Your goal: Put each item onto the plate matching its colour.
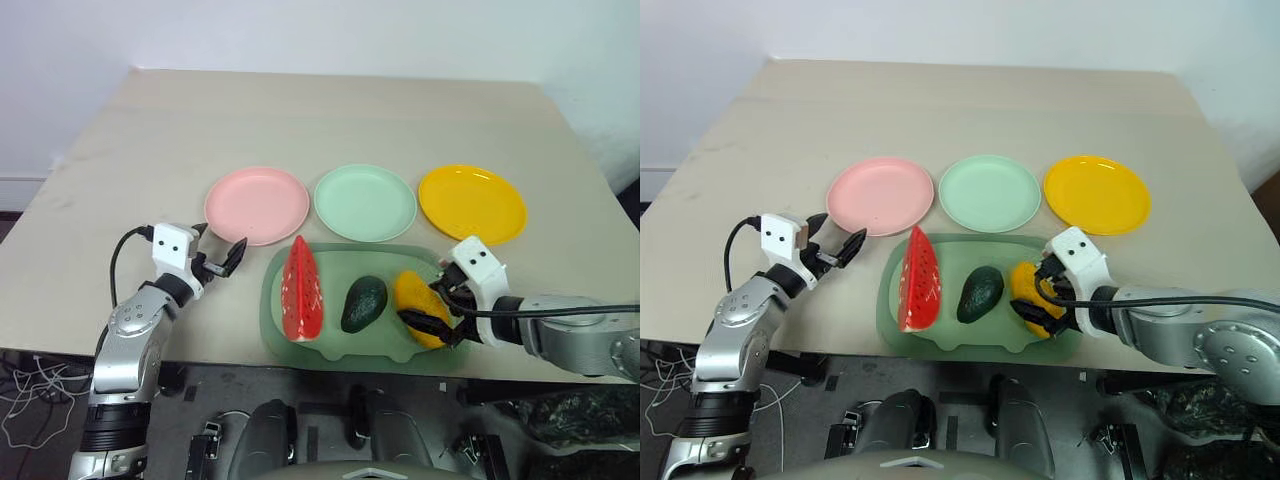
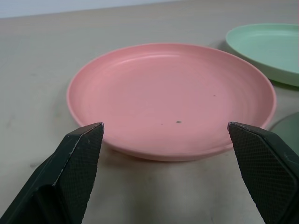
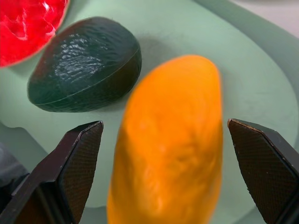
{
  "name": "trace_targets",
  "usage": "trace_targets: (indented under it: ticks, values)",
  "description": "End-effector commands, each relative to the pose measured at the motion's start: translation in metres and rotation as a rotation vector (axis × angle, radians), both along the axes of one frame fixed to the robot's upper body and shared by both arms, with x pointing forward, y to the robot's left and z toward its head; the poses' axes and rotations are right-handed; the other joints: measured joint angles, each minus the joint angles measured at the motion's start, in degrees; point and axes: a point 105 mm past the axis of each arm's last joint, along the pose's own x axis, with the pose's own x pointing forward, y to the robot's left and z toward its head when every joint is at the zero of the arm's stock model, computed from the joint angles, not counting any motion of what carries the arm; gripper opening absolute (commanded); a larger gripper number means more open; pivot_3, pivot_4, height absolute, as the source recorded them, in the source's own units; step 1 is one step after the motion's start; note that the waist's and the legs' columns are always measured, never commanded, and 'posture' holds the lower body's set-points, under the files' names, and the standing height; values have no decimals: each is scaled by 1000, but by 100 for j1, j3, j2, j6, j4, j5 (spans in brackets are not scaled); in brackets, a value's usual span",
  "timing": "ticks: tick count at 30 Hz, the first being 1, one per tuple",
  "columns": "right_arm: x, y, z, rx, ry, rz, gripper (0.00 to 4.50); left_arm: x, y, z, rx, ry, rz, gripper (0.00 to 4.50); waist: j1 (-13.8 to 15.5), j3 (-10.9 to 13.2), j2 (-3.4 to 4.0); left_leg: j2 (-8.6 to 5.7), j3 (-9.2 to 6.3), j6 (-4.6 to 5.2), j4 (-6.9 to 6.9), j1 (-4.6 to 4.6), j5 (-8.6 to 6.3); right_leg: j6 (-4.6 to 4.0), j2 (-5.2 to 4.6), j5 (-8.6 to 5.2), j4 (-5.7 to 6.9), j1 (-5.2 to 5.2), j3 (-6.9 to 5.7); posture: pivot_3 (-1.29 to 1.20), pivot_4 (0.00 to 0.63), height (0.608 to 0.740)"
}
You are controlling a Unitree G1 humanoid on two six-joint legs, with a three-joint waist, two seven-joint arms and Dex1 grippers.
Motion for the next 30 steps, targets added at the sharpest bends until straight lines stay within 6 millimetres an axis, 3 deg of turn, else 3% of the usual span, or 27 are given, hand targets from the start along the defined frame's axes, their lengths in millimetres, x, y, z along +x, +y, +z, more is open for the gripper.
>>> trace_targets:
  ticks: [1,3,7,11,13,16,18,21,26,29,30]
  values:
    - [4,-1,-4,-67,-22,2,4500,-1,-5,17,11,-65,-12,4455,3,0,0,0,0,0,0,-1,0,0,0,0,0,0,0,0,150,740]
    - [6,-1,-6,-73,-23,-5,4500,-1,-4,17,12,-67,-11,4455,-3,0,0,0,0,0,0,-1,0,0,-1,0,0,-1,-1,0,150,740]
    - [9,-7,-7,-114,-33,-12,3228,-1,-3,19,15,-70,-7,4500,-5,0,0,0,0,1,0,-1,0,0,0,0,0,-2,-1,0,150,740]
    - [14,-9,4,-107,-77,-1,3132,0,-1,21,20,-74,-5,4500,-2,0,0,0,0,1,0,-1,0,0,-1,0,0,-1,-1,0,150,740]
    - [25,-12,28,-39,-148,-3,3132,0,0,24,24,-81,-2,4500,-5,0,1,0,0,1,0,-1,0,0,-1,0,0,-2,-1,0,150,740]
    - [54,-37,59,-39,-259,-93,3132,0,3,29,27,-94,6,4500,-12,0,1,0,4,1,0,-2,0,0,0,0,1,-6,0,0,150,740]
    - [73,-57,67,-75,-296,-175,3132,0,4,32,22,-102,12,4500,-12,0,1,0,5,1,0,-1,-1,0,2,0,1,-5,0,0,150,740]
    - [106,-84,64,-189,-347,-278,3132,0,2,35,21,-111,11,4500,-9,0,1,-1,5,1,-2,-2,0,0,2,0,0,-7,0,0,150,740]
    - [156,-100,46,-296,-405,-322,3132,-1,-2,42,22,-130,7,4500,-45,1,2,-8,12,1,-2,-4,0,0,3,1,2,-10,2,0,150,740]
    - [174,-113,40,-342,-413,-349,3132,-3,-1,49,28,-141,6,4500,-44,3,7,-8,18,1,-2,-6,0,0,4,2,4,-14,4,0,150,740]
    - [177,-114,39,-338,-410,-344,3482,-4,-1,51,30,-144,7,4500,-30,4,8,-8,19,1,-3,-7,0,0,4,2,4,-17,3,0,150,740]
